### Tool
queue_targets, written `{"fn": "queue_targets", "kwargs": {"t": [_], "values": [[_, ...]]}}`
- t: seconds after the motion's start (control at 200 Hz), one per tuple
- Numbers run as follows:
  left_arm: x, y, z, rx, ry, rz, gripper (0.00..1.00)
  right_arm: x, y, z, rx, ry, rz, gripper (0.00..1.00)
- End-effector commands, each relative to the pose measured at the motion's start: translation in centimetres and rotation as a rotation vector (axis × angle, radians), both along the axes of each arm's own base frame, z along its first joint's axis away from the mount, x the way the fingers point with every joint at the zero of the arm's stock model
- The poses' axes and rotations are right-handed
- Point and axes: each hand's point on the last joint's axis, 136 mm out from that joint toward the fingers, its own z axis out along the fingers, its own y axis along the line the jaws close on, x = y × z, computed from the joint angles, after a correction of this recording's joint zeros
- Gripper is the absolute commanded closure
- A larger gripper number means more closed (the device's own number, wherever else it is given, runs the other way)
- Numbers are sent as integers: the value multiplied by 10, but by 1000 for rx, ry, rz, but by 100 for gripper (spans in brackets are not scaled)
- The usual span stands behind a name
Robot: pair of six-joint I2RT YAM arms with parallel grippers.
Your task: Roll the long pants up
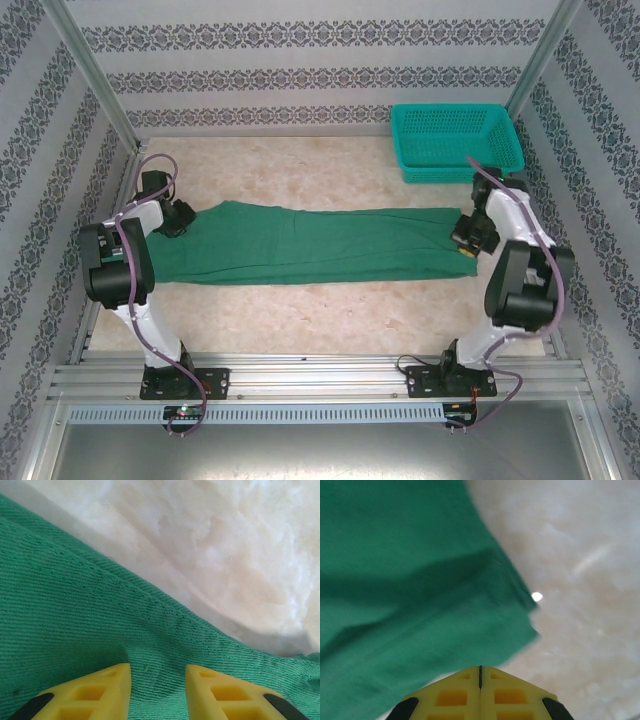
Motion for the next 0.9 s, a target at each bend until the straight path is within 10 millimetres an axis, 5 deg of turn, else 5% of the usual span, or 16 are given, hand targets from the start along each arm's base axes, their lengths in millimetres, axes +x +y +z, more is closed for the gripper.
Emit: {"fn": "queue_targets", "kwargs": {"t": [0.0, 0.18, 0.285, 0.425, 0.754, 0.894], "values": [[-6, -5, -10, 3, 23, -20, 66, 33, 18, -16, 36, -23, 22, 100], [-8, -5, -12, 3, 27, -22, 67, 56, 32, -42, 95, -7, 20, 100], [-7, -5, -12, 0, 28, -24, 67, 53, 40, -51, 112, 25, 37, 100], [-7, -4, -11, 7, 29, -24, 67, 23, 45, -44, 114, 56, 68, 100], [-4, -7, -25, -12, 40, -24, 68, -93, 61, -19, 92, 116, 77, 100], [-3, -8, -28, -24, 39, -23, 68, -85, 67, 11, 35, 43, 87, 100]]}}
